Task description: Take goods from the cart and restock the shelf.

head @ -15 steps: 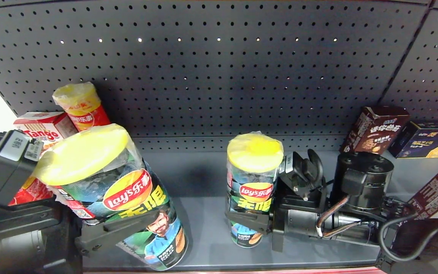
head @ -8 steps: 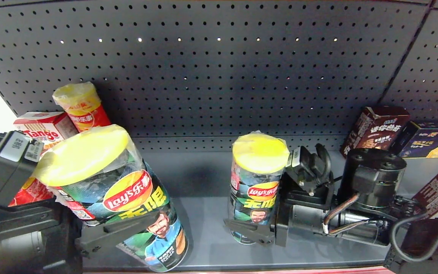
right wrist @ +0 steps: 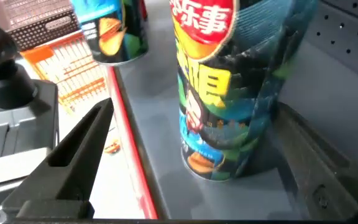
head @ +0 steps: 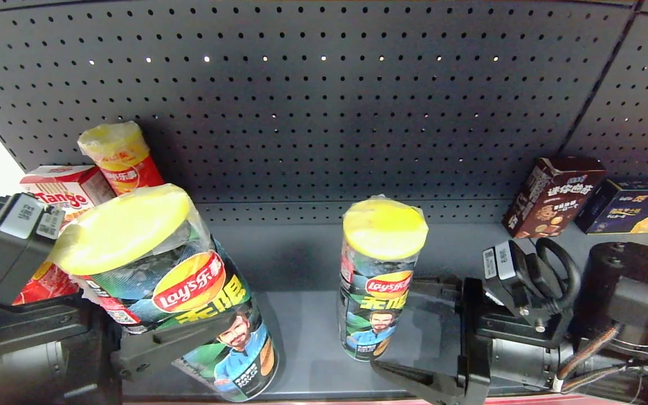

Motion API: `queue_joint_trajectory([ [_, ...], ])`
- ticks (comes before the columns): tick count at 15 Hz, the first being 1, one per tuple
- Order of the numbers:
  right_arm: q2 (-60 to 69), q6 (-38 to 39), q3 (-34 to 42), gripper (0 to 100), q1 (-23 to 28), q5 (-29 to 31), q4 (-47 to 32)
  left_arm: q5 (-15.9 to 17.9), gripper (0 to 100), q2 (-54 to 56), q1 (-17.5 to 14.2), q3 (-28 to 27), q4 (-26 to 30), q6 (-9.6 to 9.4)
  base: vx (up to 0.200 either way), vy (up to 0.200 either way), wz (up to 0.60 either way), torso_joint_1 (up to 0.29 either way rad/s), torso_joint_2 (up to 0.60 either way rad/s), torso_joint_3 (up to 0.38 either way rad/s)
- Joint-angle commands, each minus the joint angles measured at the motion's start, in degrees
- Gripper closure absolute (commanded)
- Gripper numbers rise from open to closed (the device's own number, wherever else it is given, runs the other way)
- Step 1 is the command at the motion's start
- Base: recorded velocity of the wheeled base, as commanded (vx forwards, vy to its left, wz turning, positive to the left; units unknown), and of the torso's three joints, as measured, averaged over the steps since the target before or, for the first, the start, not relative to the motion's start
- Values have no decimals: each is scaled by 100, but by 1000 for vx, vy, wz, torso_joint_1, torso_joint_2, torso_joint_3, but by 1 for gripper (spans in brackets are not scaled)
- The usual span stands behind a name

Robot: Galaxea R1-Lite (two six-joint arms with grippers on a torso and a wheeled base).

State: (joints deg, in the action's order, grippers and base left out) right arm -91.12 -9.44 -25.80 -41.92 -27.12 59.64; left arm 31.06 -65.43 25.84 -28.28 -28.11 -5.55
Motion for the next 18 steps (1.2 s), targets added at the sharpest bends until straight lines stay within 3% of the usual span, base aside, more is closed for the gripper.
queue_joint_trajectory([
  [1,148,-6,119,0,-9,-12,13,-4,100,4,0,-2,-1,1,0,0,0,0,0,0],
  [11,156,-129,312,0,-62,-74,13,5,100,4,0,60,-19,1,0,0,0,0,0,0],
  [18,816,-129,198,0,378,-12,-5,5,100,4,0,86,-19,1,0,0,0,0,0,0],
])
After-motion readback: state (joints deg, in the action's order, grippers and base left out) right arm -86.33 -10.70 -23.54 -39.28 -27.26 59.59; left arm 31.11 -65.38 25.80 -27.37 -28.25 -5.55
